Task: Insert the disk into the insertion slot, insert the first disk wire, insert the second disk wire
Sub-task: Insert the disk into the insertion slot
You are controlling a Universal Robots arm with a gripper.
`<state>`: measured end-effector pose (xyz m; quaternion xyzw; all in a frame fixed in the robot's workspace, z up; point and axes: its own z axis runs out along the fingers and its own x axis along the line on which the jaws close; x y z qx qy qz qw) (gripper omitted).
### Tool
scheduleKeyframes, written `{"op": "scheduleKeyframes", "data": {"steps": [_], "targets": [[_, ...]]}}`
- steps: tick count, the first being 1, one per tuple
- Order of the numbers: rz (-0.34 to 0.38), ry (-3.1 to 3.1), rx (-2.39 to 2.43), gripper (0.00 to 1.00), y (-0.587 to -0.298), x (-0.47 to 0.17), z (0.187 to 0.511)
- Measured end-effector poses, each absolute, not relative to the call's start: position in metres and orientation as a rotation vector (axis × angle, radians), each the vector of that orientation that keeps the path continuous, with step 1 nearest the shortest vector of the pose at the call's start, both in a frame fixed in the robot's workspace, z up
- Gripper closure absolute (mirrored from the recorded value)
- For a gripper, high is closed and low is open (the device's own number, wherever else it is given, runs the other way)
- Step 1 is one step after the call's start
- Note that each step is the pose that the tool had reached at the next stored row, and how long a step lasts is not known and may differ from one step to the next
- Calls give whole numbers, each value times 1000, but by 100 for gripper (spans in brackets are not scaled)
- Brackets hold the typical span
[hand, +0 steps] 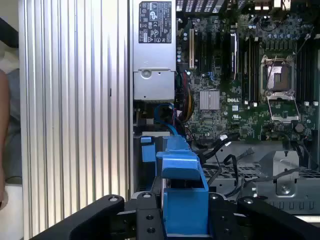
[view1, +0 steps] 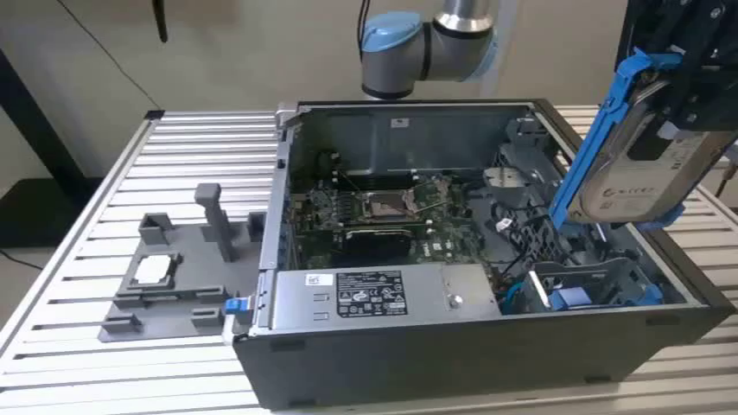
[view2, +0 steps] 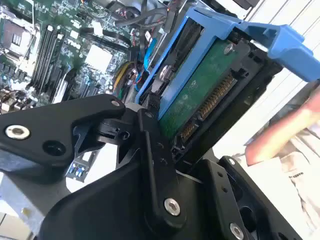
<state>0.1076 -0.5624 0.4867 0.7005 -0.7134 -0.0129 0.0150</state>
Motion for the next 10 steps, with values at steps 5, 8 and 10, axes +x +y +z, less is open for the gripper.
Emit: {"op": "scheduleKeyframes", "data": {"steps": [5, 8, 10], "targets": [[-40, -2220, 2180, 67, -562, 108, 487], [-40, -2220, 2180, 67, -562, 108, 486], [-39, -2220, 2180, 67, -562, 108, 485]]}}
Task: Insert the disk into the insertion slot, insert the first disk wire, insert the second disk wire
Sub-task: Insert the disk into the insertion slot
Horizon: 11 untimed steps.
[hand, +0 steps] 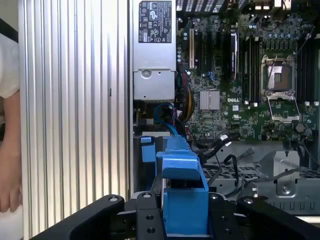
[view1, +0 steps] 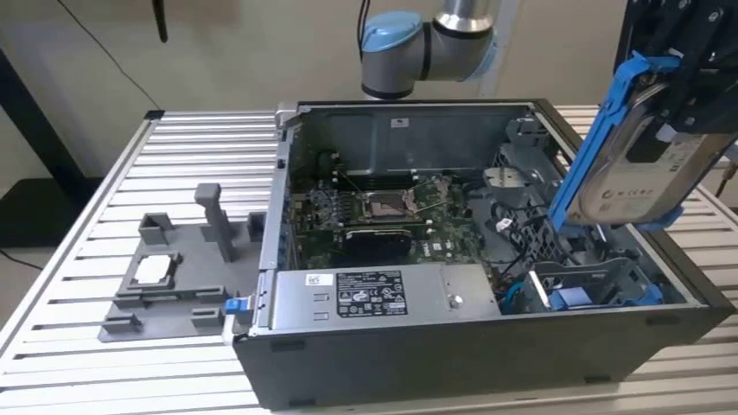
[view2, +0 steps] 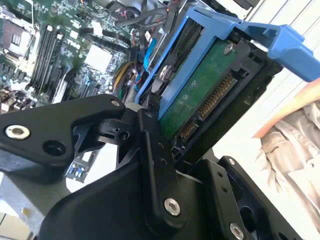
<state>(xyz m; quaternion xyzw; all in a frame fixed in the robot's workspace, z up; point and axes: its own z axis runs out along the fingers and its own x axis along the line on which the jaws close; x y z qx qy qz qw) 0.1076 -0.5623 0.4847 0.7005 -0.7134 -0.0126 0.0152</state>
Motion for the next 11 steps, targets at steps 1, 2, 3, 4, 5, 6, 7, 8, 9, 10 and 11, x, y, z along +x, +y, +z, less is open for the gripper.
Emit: {"op": "scheduleKeyframes", "data": {"steps": [1, 2, 3, 4, 5, 6, 7, 8, 9, 10, 11], "targets": [[-39, -2220, 2180, 67, -562, 108, 484], [-40, -2220, 2180, 67, -563, 108, 483], [-40, -2220, 2180, 67, -563, 108, 482], [-39, -2220, 2180, 67, -563, 108, 482], [-39, -2220, 2180, 67, -563, 108, 480], [-40, -2220, 2180, 67, -563, 108, 479], [-40, -2220, 2180, 67, -564, 108, 478], [-40, -2220, 2180, 67, -564, 108, 477], [-40, -2219, 2180, 67, -564, 108, 476], [-40, -2219, 2180, 67, -565, 108, 474], [-40, -2219, 2181, 67, -565, 109, 473]]}}
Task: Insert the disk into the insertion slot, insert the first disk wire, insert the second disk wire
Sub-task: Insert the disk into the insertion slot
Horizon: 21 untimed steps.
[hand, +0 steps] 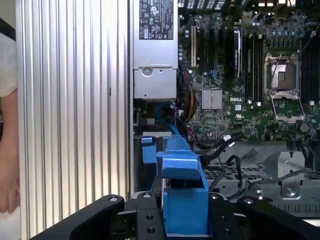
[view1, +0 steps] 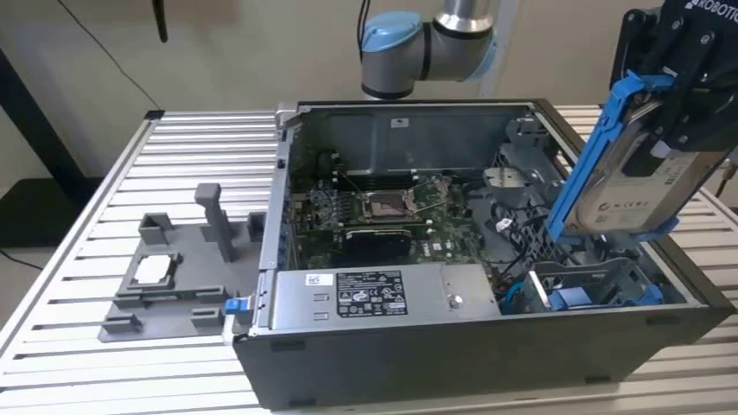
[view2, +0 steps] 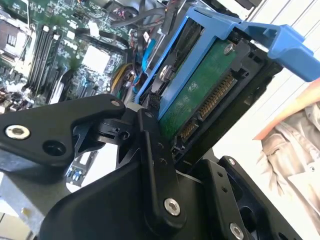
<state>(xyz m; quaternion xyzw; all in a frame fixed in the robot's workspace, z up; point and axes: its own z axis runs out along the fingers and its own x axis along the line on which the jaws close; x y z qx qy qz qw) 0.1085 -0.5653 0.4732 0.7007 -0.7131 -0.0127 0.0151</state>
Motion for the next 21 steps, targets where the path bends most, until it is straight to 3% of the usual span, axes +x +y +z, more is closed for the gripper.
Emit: {"op": "scheduleKeyframes", "data": {"steps": [21], "targets": [[-39, -2216, 2184, 67, -573, 110, 452]]}}
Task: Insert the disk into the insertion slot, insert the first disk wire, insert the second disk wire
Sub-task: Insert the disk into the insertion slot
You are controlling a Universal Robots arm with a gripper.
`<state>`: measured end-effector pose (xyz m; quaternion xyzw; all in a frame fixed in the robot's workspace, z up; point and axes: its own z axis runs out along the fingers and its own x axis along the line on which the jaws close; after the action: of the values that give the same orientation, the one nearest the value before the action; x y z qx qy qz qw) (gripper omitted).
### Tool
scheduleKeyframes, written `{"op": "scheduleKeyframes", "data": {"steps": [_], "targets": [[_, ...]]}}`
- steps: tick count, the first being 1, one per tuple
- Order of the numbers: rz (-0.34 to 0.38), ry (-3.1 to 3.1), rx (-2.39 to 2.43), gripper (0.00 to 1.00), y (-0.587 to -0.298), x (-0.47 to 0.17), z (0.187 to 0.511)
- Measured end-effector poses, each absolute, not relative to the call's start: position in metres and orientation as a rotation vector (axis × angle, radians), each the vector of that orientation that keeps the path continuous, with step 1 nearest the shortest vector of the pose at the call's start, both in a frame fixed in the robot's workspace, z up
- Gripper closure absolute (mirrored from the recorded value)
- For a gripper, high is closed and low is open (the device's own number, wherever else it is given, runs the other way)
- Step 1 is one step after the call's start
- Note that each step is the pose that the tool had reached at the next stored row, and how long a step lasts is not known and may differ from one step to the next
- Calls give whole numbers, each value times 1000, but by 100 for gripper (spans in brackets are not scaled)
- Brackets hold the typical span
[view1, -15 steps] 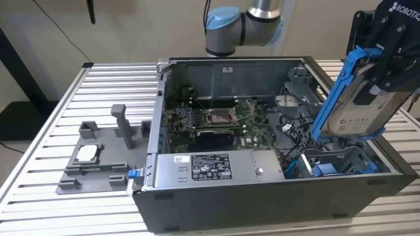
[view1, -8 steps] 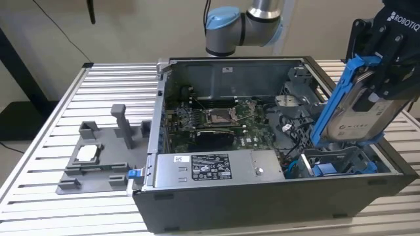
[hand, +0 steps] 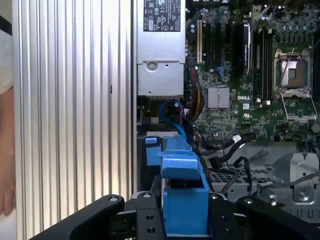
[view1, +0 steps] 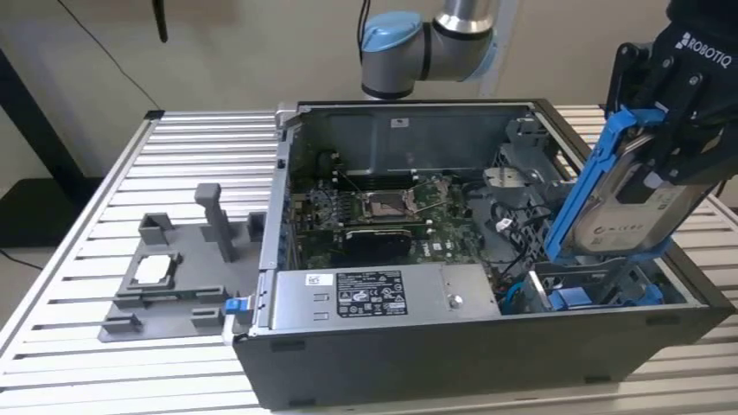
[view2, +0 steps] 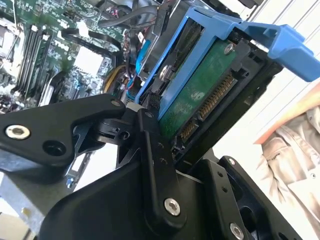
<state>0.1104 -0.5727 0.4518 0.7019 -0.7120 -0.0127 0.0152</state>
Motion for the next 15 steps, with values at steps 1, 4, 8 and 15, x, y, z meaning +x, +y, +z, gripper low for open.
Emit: {"op": "scheduleKeyframes", "data": {"steps": [1, 4, 8, 15], "targets": [[-39, -2216, 2184, 67, -573, 110, 452], [-39, -2216, 2184, 67, -573, 110, 452], [-40, -2216, 2184, 67, -573, 110, 449], [-40, -2216, 2184, 67, -573, 110, 438]]}}
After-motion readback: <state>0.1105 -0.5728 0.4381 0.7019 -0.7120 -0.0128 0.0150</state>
